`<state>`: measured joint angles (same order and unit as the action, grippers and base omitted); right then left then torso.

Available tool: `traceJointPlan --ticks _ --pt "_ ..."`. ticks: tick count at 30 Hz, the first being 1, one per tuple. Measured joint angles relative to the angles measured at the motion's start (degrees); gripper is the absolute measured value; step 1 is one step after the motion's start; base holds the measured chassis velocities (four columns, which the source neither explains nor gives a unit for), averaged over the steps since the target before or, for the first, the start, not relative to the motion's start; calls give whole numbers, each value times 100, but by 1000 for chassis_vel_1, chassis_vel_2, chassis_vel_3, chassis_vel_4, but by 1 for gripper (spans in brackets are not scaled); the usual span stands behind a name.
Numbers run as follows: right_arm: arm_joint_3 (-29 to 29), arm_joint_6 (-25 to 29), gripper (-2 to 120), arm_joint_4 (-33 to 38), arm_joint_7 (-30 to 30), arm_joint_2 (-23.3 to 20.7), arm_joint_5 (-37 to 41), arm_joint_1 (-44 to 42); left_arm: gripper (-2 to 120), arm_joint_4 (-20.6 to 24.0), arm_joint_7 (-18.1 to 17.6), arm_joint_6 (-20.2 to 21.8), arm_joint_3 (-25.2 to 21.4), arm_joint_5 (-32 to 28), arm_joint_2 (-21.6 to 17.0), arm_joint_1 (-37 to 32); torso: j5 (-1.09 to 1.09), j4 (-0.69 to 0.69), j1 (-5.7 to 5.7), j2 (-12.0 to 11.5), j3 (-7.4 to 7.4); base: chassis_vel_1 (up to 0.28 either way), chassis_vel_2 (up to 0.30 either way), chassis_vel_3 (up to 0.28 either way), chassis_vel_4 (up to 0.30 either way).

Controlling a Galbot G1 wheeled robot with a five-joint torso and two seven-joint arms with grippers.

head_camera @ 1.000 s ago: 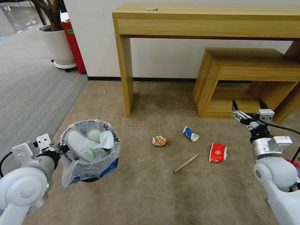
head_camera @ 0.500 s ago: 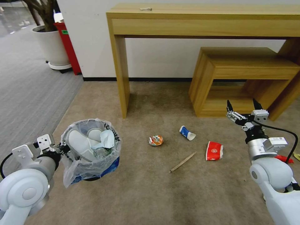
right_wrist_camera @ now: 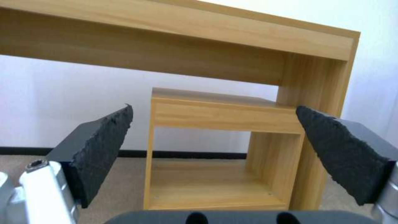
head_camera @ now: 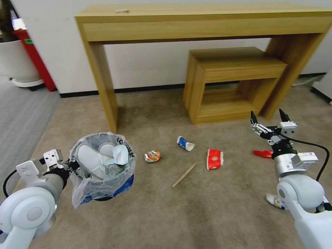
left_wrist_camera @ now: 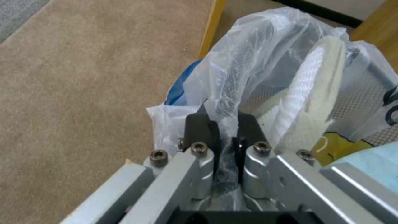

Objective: Pick up the trash bin and place the garbage on the floor into it.

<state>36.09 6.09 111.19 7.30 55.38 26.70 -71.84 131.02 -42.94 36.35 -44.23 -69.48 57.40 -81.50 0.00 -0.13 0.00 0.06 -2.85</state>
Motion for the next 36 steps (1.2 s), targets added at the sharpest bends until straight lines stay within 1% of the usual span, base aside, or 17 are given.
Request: traceJointPlan --ticks 2,4,9,19,26,28,31,36 --pt "-12 0 100 -4 -9 1 0 19 3 -28 0 -13 7 1 -3 15 0 4 0 0 0 0 0 0 0" --pt "-13 0 100 -5 -9 4 3 26 3 -33 -1 -15 11 -2 -3 21 -1 4 0 0 0 0 0 0 0" --pt "-25 -46 100 -4 -11 18 45 20 3 -60 9 -19 7 -36 -6 49 0 1 0 0 0 0 0 0 0" --pt "-78 -13 100 -31 -36 56 48 23 3 -131 -16 -15 -70 -103 -46 86 0 2 -1 0 1 -8 5 4 -8" --pt "-106 -12 100 -31 -32 66 45 49 3 -135 -17 -2 -75 -117 -51 90 1 3 0 0 -1 -133 134 137 -143" --pt "-130 -9 100 -31 -17 69 44 50 3 -145 -11 0 -75 -117 -50 89 -2 2 0 0 -1 -236 228 214 -203" --pt "-166 -9 100 -31 -4 71 41 47 3 -150 -2 1 -76 -116 -50 87 0 1 0 0 -1 -231 230 223 -240" --pt "-242 -25 100 -30 32 89 30 65 3 -160 0 1 -98 -114 -66 85 1 3 1 0 -3 -170 175 174 -166"
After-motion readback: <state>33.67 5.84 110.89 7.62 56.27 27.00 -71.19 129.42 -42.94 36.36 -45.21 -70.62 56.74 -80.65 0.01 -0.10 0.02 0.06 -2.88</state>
